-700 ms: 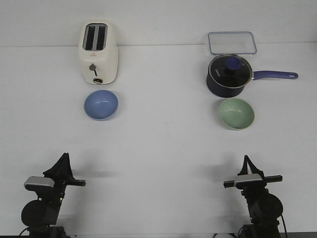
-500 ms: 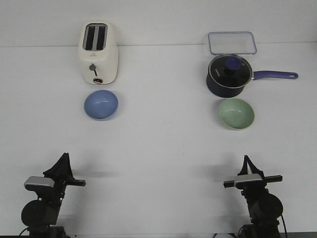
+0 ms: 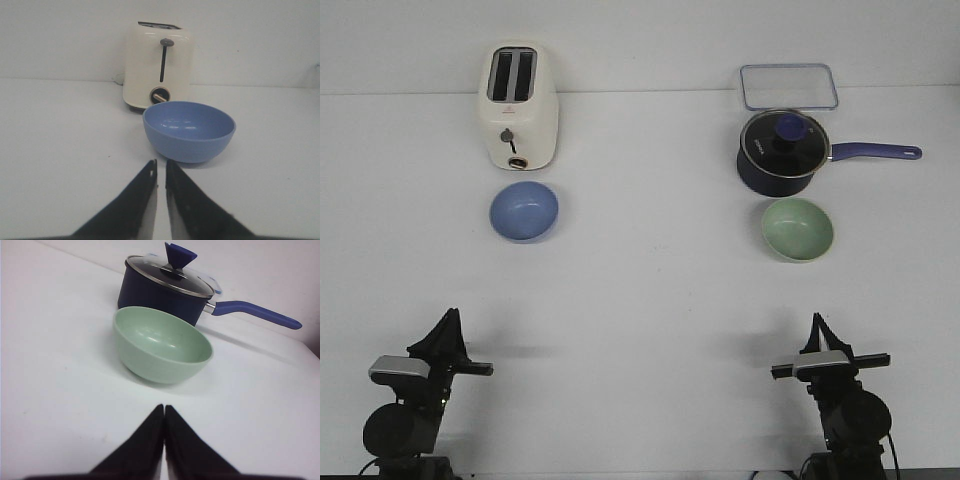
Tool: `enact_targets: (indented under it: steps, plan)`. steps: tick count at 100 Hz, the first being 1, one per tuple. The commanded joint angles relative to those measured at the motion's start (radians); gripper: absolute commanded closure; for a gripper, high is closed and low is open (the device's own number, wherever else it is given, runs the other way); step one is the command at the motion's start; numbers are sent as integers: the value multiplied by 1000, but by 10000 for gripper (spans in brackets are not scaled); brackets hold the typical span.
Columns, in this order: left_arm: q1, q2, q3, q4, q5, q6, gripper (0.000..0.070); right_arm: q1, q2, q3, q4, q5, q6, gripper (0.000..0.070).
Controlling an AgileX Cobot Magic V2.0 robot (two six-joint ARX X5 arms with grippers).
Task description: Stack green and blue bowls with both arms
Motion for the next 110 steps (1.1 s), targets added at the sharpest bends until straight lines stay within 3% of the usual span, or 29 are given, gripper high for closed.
enact_targets:
  steps: [1, 25, 56, 75, 93, 110]
  plan:
    - [0, -2, -20, 12, 3, 0, 685, -1, 0, -2, 17, -1, -4, 700]
    - [0, -2, -20, 12, 3, 0, 685, 0, 0, -2, 66, -4, 2, 700]
    - [0, -2, -20, 12, 3, 1, 685, 0, 0, -2, 92, -27, 303, 700]
    - [0, -2, -20, 12, 3, 1, 685, 0, 0, 6, 95, -3, 547, 700]
    - [0, -2, -20, 12, 3, 1, 685, 0, 60, 101, 58, -3, 594, 700]
    - [0, -2, -20, 12, 3, 0, 685, -28, 319, 288, -60, 3, 620, 700]
